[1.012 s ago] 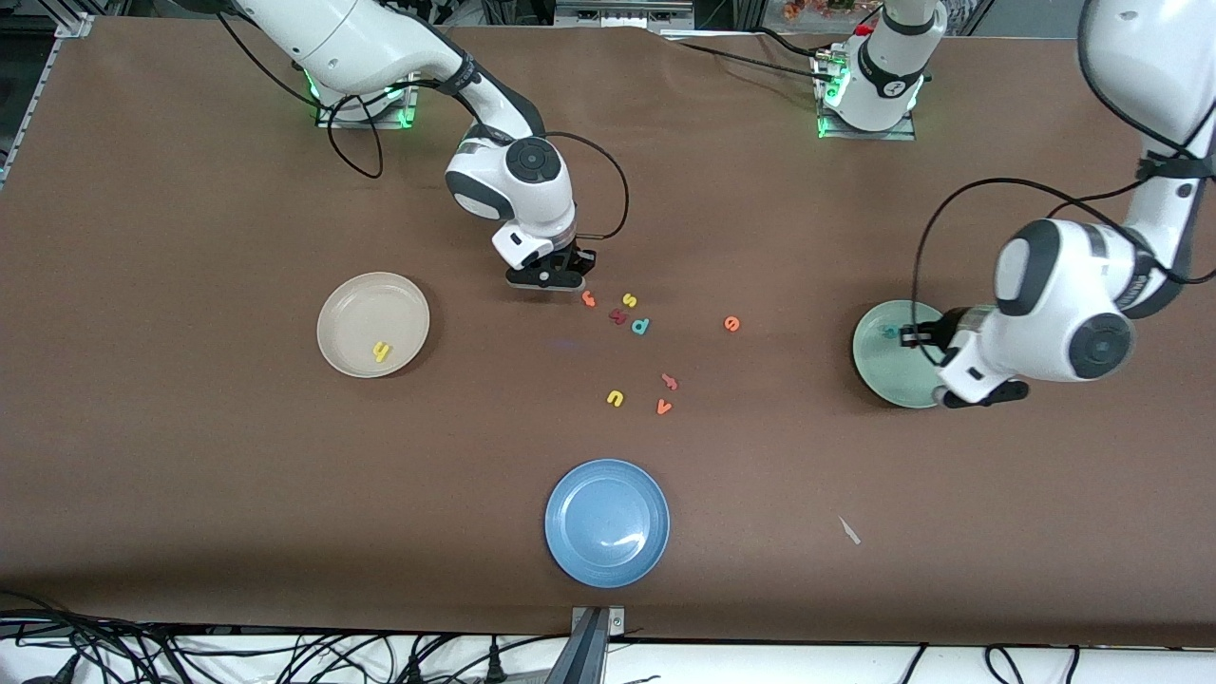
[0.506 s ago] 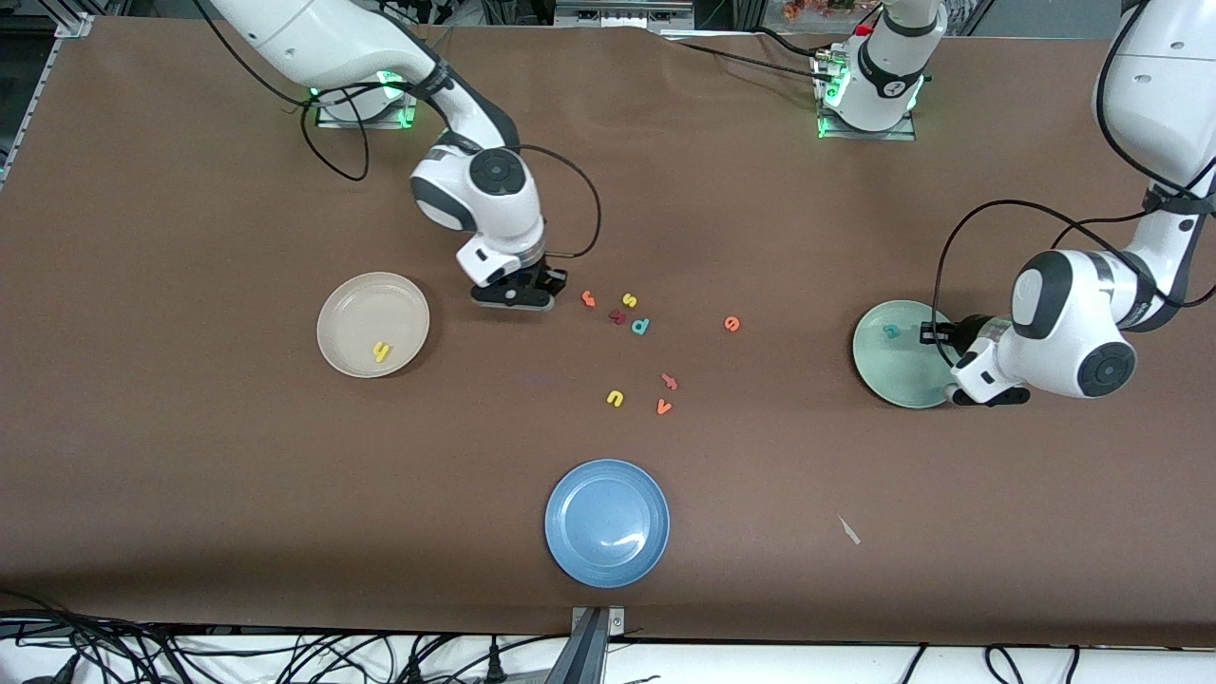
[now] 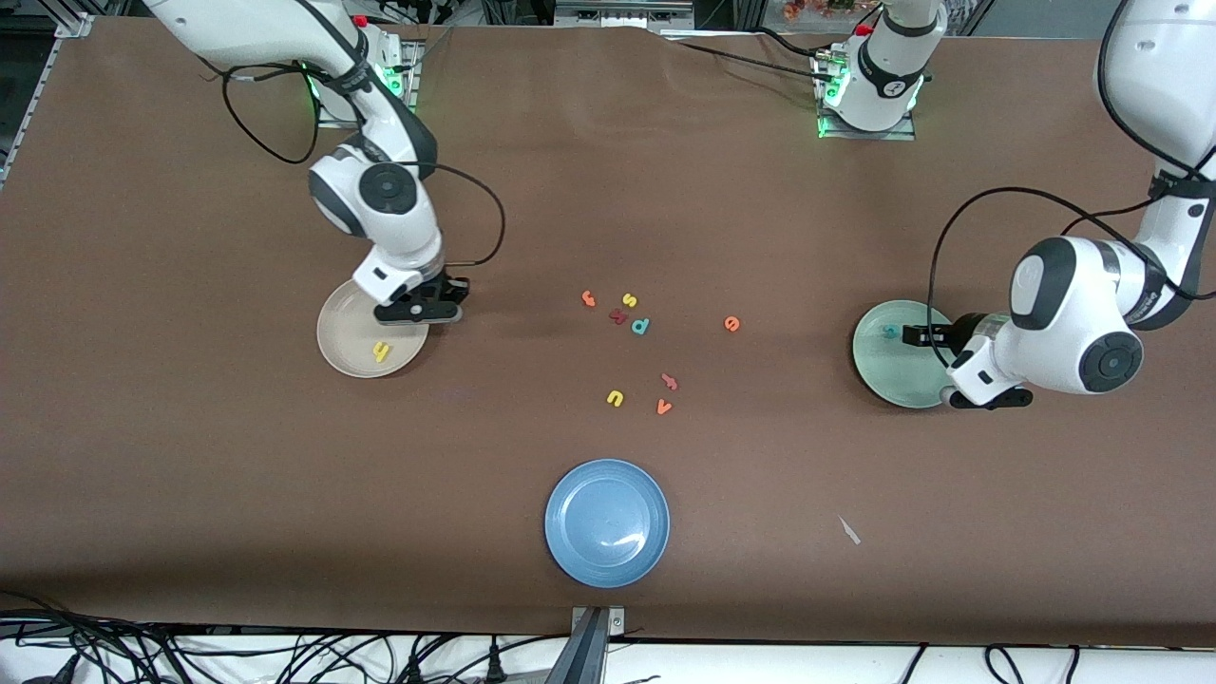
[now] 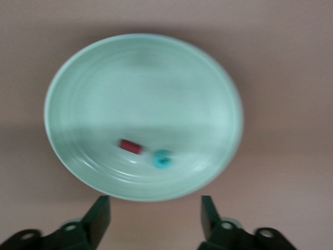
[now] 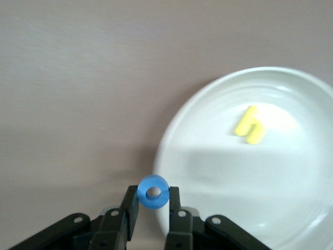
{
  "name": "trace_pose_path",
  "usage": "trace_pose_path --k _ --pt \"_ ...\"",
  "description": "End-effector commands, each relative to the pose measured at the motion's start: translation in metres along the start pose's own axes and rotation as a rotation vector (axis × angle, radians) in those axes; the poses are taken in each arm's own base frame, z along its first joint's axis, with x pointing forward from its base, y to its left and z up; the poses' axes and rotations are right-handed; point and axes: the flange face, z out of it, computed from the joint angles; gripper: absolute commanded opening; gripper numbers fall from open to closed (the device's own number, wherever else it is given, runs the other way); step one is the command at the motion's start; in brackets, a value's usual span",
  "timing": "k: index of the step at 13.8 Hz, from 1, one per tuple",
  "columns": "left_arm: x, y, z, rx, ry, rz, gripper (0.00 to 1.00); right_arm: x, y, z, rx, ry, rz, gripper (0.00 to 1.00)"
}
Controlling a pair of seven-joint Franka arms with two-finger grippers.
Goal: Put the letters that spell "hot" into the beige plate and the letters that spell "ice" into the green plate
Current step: 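Drop the blue o on the beige plate while the left gripper returns to the letters, then grasp the orange 6 with the left gripper while the right gripper reaches the orange t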
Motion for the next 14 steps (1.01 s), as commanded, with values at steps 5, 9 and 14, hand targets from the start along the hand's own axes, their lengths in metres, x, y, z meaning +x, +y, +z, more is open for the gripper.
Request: trace_pose_path --k 5,9,14 --pt "-0.036 0.148 -0.008 -0.045 0.052 -0.294 1.00 -0.003 0.058 0.003 -0.010 -0.029 -0.085 0.64" --pt "-0.031 0.217 0.045 -0.134 0.113 -0.431 0.99 -0.004 0.046 -0.001 0.026 -0.039 -0.050 0.71" --pt "-0.042 0.238 0.112 -0.102 0.151 -0.481 0.96 -0.003 -0.057 -0.036 0.160 -0.044 0.124 0.71"
